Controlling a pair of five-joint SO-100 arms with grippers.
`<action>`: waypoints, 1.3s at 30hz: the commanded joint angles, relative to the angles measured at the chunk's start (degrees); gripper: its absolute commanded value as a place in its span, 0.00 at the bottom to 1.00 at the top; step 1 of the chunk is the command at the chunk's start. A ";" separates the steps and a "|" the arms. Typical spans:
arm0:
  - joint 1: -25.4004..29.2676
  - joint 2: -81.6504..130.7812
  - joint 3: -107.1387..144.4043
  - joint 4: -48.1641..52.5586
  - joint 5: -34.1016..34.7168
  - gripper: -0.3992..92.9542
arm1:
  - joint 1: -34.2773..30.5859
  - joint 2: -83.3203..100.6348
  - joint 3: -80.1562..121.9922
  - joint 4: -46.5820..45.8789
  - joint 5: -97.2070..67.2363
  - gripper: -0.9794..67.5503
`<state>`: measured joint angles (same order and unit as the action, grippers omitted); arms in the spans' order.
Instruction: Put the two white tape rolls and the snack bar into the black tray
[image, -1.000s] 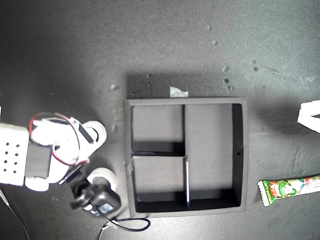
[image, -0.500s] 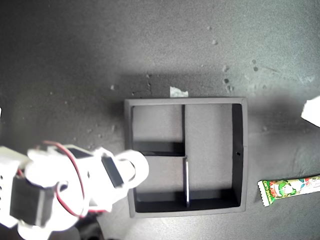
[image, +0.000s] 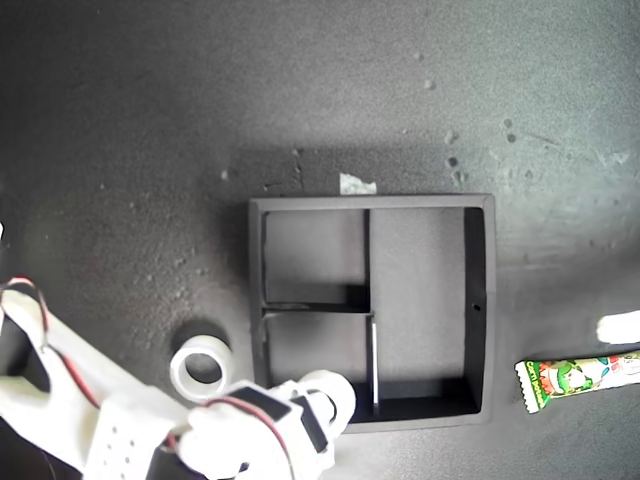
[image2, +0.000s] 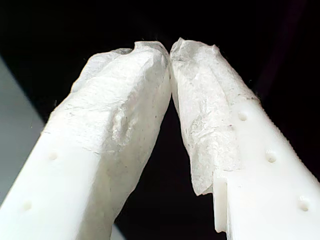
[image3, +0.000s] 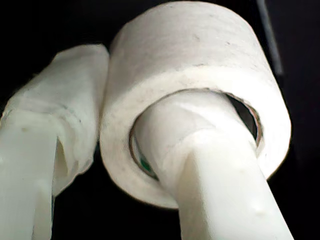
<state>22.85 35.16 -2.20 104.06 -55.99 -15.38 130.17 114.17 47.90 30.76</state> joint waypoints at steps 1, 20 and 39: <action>1.41 -0.79 -3.69 1.05 -1.49 0.01 | -3.08 -5.62 -9.14 3.60 20.57 0.01; 1.85 -4.04 -5.54 1.05 -3.52 0.20 | -26.54 -5.62 24.17 -14.68 87.10 0.50; 3.25 62.14 66.36 -0.35 -20.74 0.17 | -27.69 -5.54 42.28 -25.14 90.97 0.01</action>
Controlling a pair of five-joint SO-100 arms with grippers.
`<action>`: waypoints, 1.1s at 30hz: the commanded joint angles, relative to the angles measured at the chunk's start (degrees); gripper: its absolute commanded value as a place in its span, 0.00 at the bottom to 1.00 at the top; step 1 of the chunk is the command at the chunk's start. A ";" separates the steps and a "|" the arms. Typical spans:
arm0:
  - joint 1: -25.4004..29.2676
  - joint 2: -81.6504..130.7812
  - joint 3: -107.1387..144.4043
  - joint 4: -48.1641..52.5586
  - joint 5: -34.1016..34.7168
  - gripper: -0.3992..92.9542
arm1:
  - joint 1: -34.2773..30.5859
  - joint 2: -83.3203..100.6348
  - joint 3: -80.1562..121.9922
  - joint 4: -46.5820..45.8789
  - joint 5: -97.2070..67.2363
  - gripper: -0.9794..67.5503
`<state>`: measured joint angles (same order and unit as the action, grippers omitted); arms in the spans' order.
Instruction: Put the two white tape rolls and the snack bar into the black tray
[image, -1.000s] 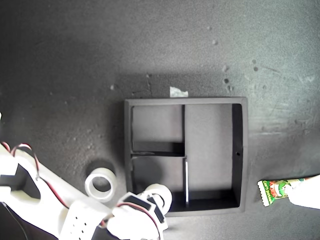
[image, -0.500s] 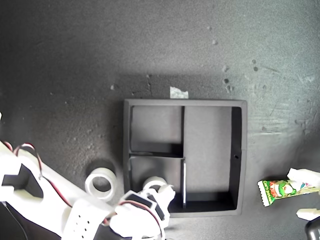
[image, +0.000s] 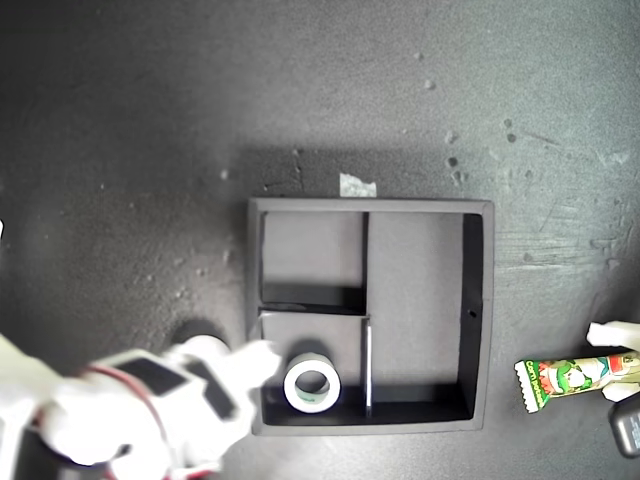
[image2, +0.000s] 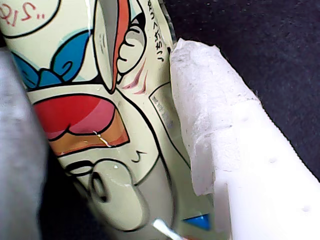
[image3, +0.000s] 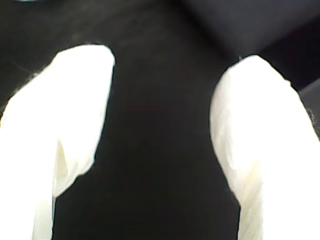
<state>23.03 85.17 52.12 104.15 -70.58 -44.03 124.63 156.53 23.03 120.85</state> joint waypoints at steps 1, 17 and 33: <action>5.01 13.89 15.47 -2.46 -7.91 0.17 | 1.32 0.26 -0.62 1.49 2.11 0.01; 16.17 2.72 35.68 -29.27 -13.97 0.19 | 11.69 0.88 -23.99 24.26 11.43 0.01; 14.68 8.44 40.17 -35.51 -8.35 0.18 | 25.31 0.09 -34.98 31.99 -36.30 0.01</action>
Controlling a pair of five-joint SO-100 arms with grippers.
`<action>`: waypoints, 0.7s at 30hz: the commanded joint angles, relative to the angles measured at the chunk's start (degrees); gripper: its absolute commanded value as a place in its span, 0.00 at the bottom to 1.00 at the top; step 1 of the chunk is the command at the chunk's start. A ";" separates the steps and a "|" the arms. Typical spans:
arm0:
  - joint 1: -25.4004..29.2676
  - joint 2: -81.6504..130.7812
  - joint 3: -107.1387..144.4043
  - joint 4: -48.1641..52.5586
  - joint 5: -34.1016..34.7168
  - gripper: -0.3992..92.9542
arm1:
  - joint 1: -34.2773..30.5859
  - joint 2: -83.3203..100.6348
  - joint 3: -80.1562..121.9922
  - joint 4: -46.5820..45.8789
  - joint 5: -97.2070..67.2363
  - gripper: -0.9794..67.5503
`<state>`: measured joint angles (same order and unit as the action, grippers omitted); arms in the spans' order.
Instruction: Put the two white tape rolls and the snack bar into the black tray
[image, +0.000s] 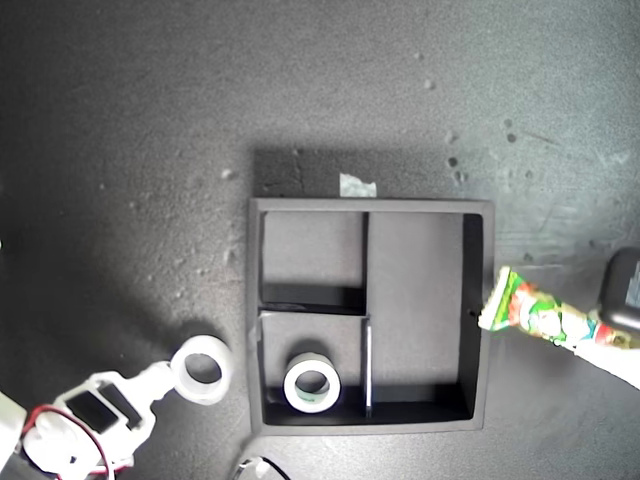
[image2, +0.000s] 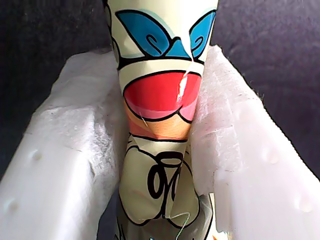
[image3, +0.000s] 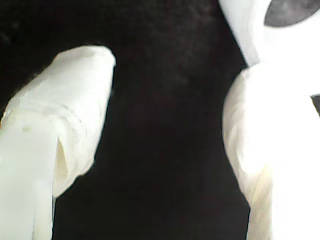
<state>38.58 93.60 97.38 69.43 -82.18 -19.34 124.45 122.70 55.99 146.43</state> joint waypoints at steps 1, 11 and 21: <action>-1.41 -1.58 -6.24 -1.05 4.48 0.18 | 0.62 0.35 -0.88 -0.97 -61.35 0.01; -4.92 -9.32 -5.19 -5.80 4.75 0.18 | -2.37 0.35 -0.26 -5.45 -59.15 0.01; -6.15 -14.77 -6.86 -6.59 5.10 0.12 | -5.89 11.07 24.08 -30.76 -19.60 0.01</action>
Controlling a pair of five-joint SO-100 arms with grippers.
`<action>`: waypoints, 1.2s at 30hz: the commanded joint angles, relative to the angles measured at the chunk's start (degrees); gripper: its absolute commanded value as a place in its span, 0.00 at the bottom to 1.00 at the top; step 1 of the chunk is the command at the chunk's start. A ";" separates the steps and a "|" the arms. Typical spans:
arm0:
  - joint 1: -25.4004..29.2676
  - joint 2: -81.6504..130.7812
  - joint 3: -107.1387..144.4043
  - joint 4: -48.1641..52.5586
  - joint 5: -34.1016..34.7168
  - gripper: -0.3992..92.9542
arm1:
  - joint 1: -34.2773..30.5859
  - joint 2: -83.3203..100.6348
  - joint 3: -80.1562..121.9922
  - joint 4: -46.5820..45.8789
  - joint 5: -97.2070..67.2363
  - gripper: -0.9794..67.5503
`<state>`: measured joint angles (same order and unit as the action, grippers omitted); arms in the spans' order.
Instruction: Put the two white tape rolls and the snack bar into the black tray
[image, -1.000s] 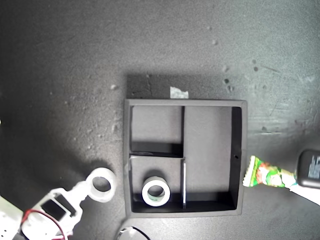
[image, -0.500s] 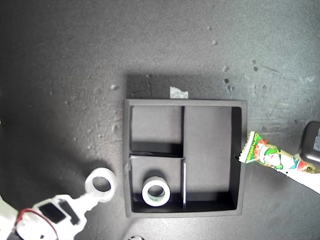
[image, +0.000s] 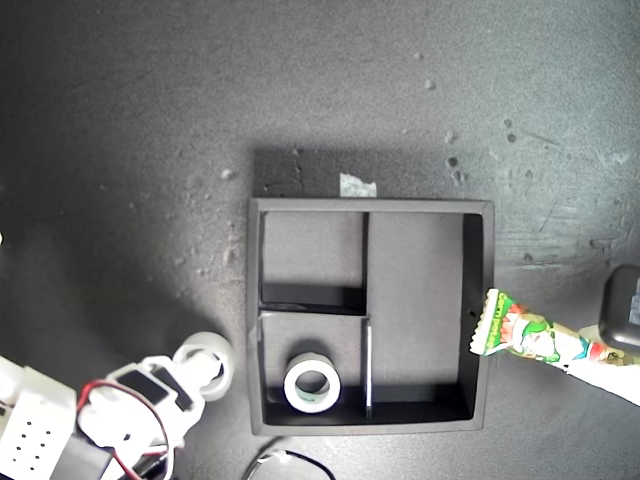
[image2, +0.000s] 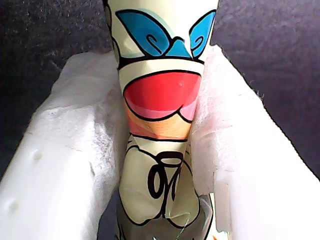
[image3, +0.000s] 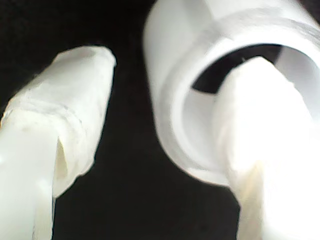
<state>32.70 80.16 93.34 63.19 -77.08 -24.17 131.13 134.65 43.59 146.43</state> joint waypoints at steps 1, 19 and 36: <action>-0.26 -2.81 -3.60 -0.35 0.00 0.11 | -1.14 4.22 15.91 -25.05 -16.17 0.01; -3.78 3.96 -2.72 8.96 5.54 0.00 | 4.31 3.78 -0.35 11.95 6.06 0.01; -21.36 -10.46 -51.50 37.00 29.09 0.00 | 19.51 2.11 -21.53 14.50 -97.91 0.00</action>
<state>13.01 74.97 54.40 96.68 -49.66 -5.54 133.33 116.02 58.89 153.19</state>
